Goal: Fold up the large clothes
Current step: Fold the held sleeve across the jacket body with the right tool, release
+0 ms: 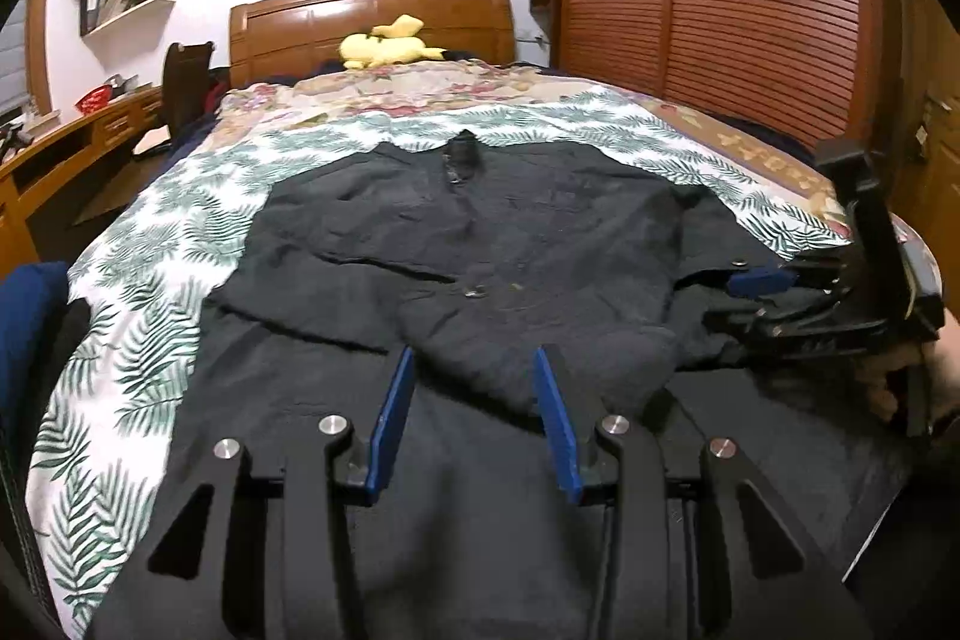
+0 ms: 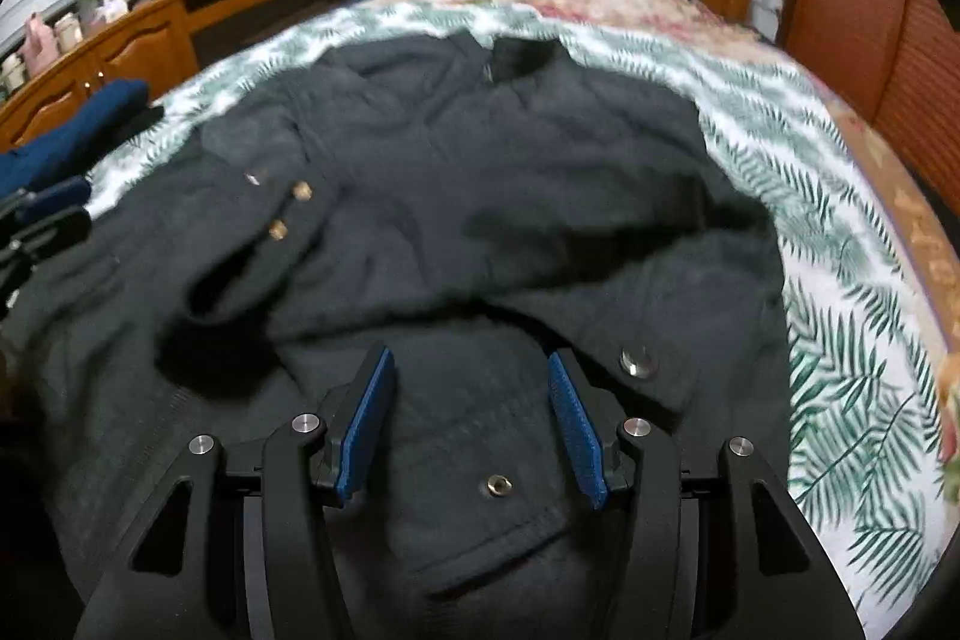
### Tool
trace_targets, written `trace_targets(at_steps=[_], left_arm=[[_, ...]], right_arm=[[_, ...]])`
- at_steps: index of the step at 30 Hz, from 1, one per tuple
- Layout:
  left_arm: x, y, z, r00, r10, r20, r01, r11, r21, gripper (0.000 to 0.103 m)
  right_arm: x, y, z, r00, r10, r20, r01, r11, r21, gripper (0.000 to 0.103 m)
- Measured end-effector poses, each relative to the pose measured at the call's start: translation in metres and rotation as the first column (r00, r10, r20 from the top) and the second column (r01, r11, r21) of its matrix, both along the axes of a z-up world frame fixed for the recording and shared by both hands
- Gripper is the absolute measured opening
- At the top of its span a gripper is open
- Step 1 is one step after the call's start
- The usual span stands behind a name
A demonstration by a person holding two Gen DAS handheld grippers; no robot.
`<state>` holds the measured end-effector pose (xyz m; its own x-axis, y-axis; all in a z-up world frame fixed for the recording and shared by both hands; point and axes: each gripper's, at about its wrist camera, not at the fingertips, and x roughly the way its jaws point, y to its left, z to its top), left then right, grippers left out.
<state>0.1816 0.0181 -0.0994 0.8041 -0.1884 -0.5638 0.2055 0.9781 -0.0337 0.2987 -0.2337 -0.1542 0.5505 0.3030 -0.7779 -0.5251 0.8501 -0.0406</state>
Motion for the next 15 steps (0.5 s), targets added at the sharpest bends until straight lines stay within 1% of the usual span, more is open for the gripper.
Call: trace_targets(at_steps=[3,8,11,15], left_arm=[[0.003,-0.012,0.002,1.0,-0.026,0.003,0.027,1.0,-0.008,0.04],[0.009,-0.035,-0.001,0.997,-0.071,-0.009,0.071,0.997,-0.004,0.04],[0.011,-0.046,-0.004,0.996,-0.085,-0.02,0.085,0.996,0.004,0.04],[0.009,-0.057,-0.004,0.994,-0.104,-0.023,0.104,0.994,0.009,0.04]], right_arm=[[0.001,-0.003,-0.005,1.0,0.002,-0.01,-0.002,1.0,0.007,0.055],[-0.004,-0.002,-0.014,1.0,0.003,0.02,-0.003,1.0,0.009,0.055],[-0.007,-0.003,-0.014,0.999,-0.001,0.035,0.0,1.0,0.021,0.055],[-0.008,-0.004,-0.014,1.0,-0.002,0.03,0.001,0.999,0.033,0.055]])
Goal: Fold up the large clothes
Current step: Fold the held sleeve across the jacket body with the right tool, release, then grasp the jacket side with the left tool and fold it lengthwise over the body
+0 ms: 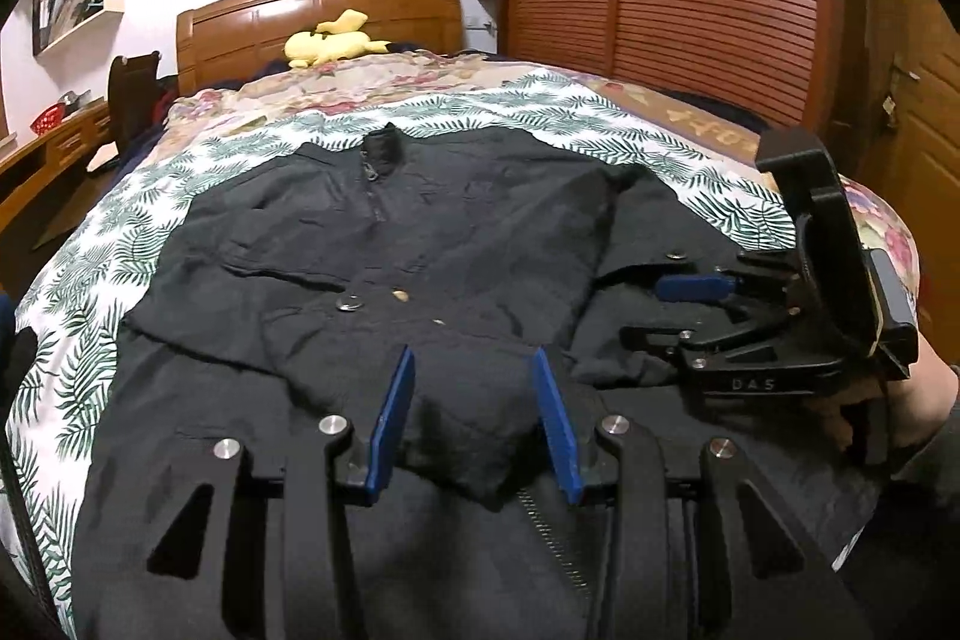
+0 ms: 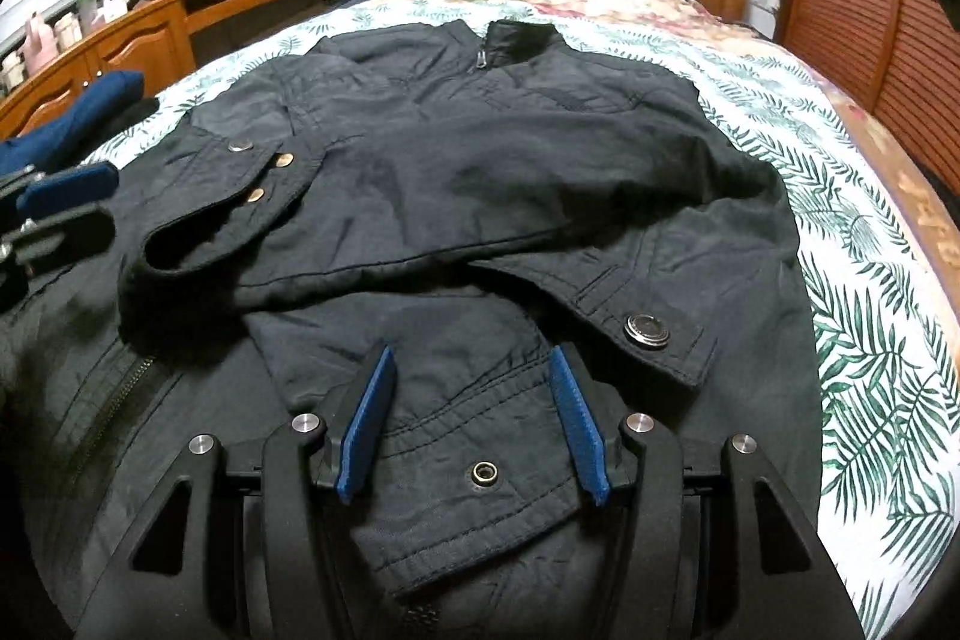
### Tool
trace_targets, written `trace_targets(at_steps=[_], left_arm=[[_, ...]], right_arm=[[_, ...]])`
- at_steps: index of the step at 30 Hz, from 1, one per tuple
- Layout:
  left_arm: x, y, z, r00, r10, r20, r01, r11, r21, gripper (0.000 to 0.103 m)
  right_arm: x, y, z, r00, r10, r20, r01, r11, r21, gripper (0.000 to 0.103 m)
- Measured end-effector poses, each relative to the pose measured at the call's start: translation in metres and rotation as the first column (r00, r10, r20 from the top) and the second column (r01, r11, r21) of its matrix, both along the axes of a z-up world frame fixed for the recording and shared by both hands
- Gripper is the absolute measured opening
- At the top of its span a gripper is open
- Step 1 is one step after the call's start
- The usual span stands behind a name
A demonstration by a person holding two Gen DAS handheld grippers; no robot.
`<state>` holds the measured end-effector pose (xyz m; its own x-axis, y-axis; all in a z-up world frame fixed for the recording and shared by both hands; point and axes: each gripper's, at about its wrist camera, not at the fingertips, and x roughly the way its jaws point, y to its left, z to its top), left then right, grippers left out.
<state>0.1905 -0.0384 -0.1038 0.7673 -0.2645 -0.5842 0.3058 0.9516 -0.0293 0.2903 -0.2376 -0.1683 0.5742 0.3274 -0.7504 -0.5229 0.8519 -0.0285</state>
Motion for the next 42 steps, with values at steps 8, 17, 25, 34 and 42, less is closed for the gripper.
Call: trace_targets(at_steps=[8,17,25,34,42], left_arm=[[-0.004,-0.013,-0.005,0.999,-0.039,-0.021,0.039,0.999,0.014,0.04],[-0.001,-0.02,-0.023,0.997,-0.032,-0.07,0.038,0.996,0.082,0.04],[-0.004,-0.011,-0.013,1.0,-0.006,-0.017,0.008,0.998,0.064,0.004],[-0.025,0.018,0.004,0.996,0.082,0.036,-0.083,0.996,0.038,0.001],[-0.053,0.035,-0.003,0.994,0.108,0.005,-0.108,0.994,0.01,0.001]], right_arm=[[0.001,-0.005,0.003,1.0,0.0,-0.003,0.0,0.999,0.032,0.055],[0.002,-0.006,0.003,1.0,0.001,-0.003,-0.001,0.999,0.035,0.055],[0.002,-0.006,0.004,1.0,0.003,-0.006,-0.003,0.999,0.04,0.055],[0.002,-0.005,0.004,1.0,0.004,-0.009,-0.004,0.999,0.042,0.055],[0.002,-0.005,0.004,1.0,0.003,-0.008,-0.003,0.999,0.04,0.055]])
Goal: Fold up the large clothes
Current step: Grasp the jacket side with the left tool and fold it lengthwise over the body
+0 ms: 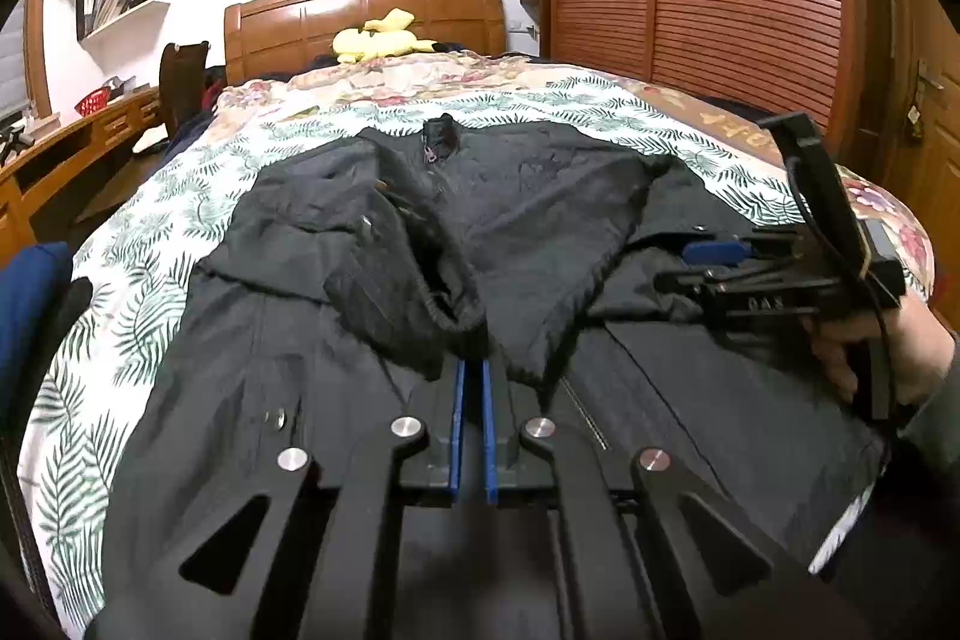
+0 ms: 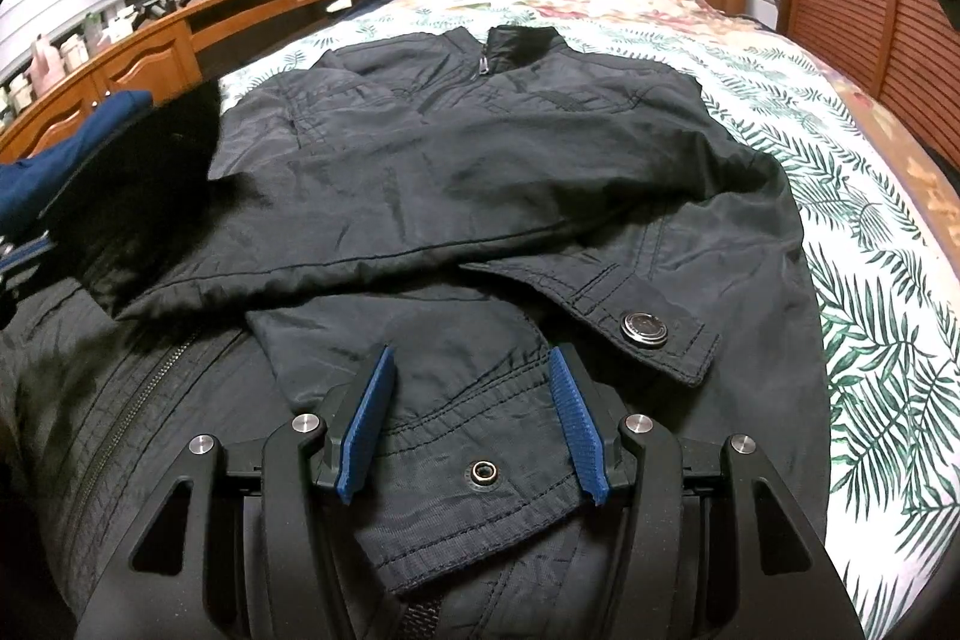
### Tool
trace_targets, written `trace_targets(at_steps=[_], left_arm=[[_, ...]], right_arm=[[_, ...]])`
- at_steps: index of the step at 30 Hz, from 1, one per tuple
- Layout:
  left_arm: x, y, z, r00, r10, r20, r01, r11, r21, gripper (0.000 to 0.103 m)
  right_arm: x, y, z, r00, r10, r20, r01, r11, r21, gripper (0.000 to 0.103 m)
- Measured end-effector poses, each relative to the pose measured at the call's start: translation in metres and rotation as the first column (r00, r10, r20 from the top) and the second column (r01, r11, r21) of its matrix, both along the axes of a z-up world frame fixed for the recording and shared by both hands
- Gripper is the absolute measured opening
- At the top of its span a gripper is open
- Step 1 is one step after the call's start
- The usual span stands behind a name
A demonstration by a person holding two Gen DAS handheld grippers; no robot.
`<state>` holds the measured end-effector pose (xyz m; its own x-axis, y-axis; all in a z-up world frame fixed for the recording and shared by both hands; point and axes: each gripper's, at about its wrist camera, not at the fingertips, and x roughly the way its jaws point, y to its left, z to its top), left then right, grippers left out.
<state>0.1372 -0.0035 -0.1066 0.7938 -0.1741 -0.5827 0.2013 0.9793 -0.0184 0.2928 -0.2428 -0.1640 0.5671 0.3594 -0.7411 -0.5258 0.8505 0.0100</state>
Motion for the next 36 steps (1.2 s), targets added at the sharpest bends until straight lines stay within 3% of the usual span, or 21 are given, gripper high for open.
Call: trace_targets(at_steps=[16,23,29,36], left_arm=[[-0.024,0.026,0.012,0.998,0.048,0.037,-0.045,0.997,-0.07,0.002],[-0.016,0.04,0.002,0.998,0.066,0.006,-0.066,0.996,-0.066,0.02],[-0.024,0.052,-0.002,0.997,0.081,-0.02,-0.082,0.994,-0.077,0.022],[-0.053,0.08,-0.004,0.986,0.158,-0.054,-0.162,0.984,-0.076,0.023]], right_arm=[[0.0,0.001,-0.001,1.0,0.002,0.002,-0.002,1.0,-0.004,0.055],[0.0,0.002,-0.001,1.0,0.002,0.002,-0.002,1.0,-0.005,0.055],[0.0,0.002,-0.001,1.0,0.002,0.002,-0.002,1.0,-0.006,0.055],[0.0,0.002,-0.001,1.0,0.003,0.001,-0.003,1.0,-0.004,0.055]])
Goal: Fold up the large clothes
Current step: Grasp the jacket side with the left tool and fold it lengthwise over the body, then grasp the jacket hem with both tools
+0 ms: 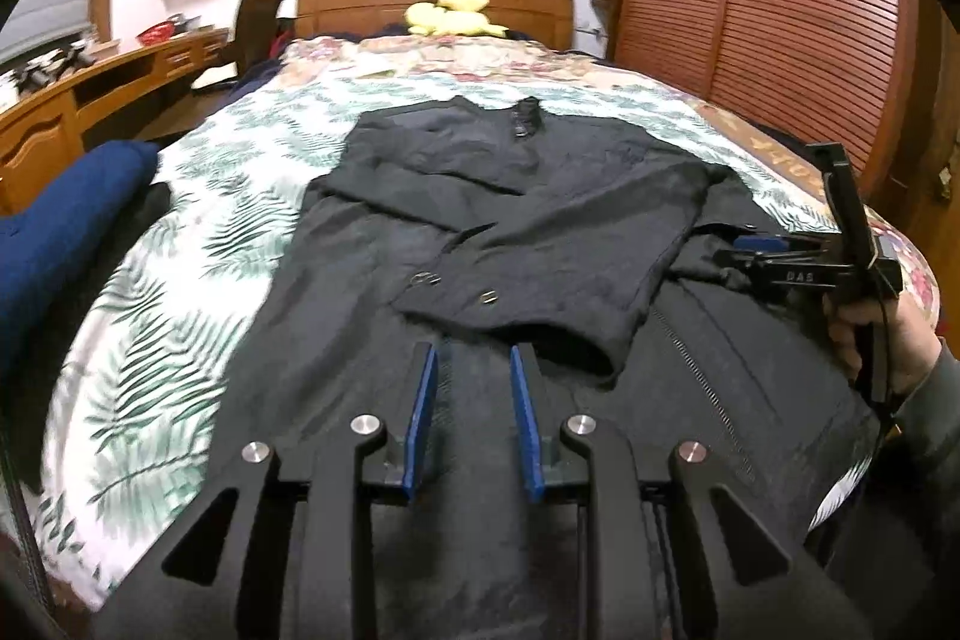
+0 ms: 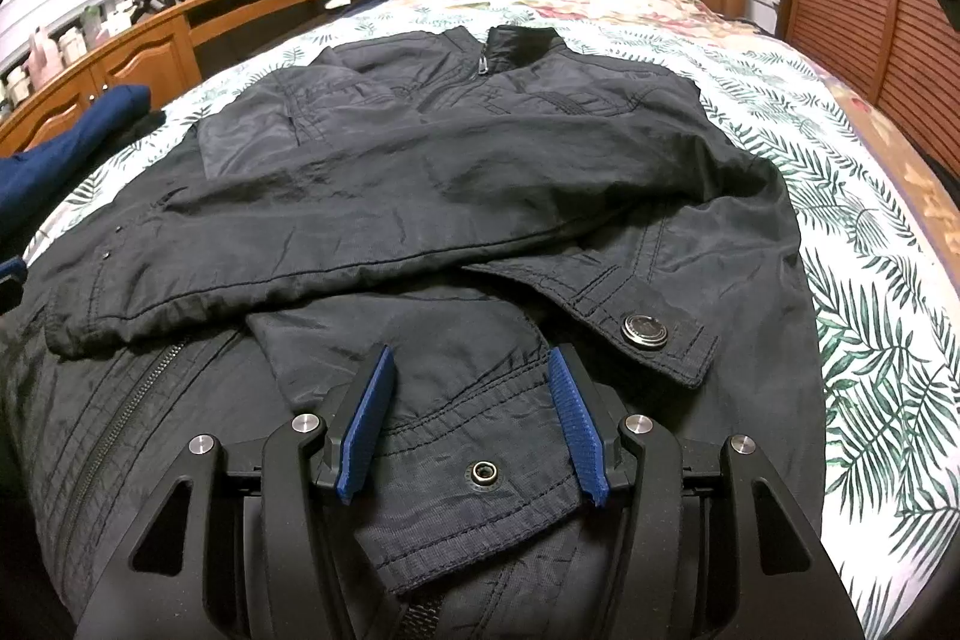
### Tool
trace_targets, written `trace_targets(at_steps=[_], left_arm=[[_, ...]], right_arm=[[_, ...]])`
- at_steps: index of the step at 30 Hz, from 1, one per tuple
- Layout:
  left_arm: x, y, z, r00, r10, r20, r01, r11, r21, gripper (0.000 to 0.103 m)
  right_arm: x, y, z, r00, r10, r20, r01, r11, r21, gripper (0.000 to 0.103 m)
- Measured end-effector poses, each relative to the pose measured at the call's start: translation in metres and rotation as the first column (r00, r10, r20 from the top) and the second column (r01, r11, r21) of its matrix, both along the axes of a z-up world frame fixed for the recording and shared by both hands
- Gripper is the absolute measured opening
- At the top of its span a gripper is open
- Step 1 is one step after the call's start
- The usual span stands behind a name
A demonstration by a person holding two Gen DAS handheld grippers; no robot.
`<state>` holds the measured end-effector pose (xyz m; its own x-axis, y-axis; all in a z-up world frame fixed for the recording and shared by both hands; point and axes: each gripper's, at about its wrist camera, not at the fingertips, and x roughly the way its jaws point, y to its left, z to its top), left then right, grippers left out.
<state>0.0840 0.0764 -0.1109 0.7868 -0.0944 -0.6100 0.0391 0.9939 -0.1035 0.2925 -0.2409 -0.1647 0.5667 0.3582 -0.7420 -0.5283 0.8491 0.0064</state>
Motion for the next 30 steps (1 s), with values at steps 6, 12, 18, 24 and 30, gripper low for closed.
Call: trace_targets(at_steps=[6,12,18,24,30], left_arm=[[-0.02,0.024,0.0,0.997,0.068,-0.034,-0.067,0.997,0.039,0.025],[-0.023,0.038,-0.005,0.992,0.096,-0.079,-0.088,0.991,0.098,0.028],[-0.022,0.054,-0.022,0.981,0.144,-0.132,-0.129,0.985,0.112,0.032],[-0.016,0.063,-0.044,0.969,0.17,-0.178,-0.149,0.981,0.125,0.04],[-0.012,0.066,-0.045,0.967,0.169,-0.191,-0.147,0.981,0.124,0.044]], right_arm=[[-0.004,-0.003,0.003,1.0,0.011,0.003,-0.011,1.0,0.023,0.055],[-0.009,-0.005,0.006,1.0,0.014,0.022,-0.014,1.0,0.018,0.055],[-0.009,-0.004,0.006,1.0,0.016,0.023,-0.016,1.0,0.016,0.055],[-0.009,-0.002,0.005,1.0,0.022,0.02,-0.022,1.0,0.003,0.055],[-0.019,-0.011,0.014,0.999,0.016,0.028,-0.016,1.0,0.011,0.055]])
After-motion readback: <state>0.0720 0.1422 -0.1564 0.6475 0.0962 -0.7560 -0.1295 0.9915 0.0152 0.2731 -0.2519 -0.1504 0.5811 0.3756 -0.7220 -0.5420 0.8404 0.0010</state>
